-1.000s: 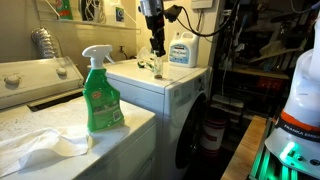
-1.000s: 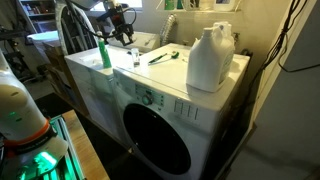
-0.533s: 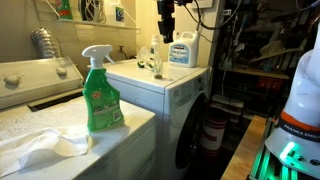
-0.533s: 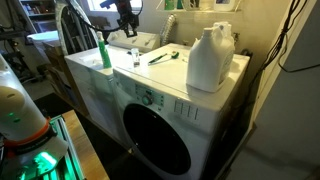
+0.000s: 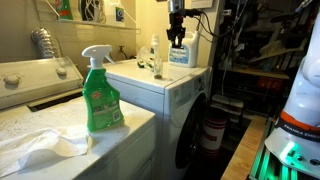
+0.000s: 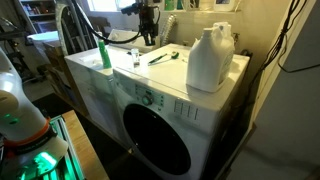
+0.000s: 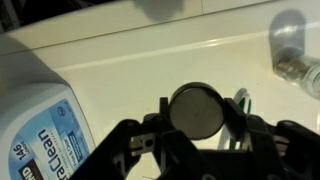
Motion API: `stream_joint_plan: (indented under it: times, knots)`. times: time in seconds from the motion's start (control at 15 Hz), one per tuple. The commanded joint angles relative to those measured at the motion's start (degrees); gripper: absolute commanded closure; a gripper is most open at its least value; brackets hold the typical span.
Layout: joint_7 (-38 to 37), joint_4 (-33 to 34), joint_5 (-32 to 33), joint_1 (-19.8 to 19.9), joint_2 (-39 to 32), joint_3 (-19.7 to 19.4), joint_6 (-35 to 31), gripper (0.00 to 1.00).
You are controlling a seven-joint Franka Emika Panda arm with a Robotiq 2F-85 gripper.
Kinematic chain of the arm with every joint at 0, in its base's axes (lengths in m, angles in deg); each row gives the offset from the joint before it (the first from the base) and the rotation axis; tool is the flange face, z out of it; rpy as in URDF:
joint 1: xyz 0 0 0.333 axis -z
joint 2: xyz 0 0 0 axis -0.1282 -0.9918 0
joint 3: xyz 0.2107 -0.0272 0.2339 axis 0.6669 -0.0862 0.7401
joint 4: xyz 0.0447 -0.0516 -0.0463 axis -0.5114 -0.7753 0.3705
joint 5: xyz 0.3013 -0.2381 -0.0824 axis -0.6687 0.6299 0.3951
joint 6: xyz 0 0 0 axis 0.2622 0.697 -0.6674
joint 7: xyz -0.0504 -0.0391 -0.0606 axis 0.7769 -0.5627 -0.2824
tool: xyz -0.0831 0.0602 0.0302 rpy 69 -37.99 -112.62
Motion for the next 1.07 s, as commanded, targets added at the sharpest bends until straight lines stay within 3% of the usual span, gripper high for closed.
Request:
stream_joint_plan:
  times: [0.0,0.27,1.0]
  knots:
    - [-6.0,0.9,-2.7,2.0,-4.7,-2.1,-6.4,0.7]
    - [-11.3,0.2,-5.2,3.6,-9.3,-4.1,-14.2,0.7]
    - [-22.3,-1.1,-8.8,4.9,-17.1,-8.0,-21.7,0.7]
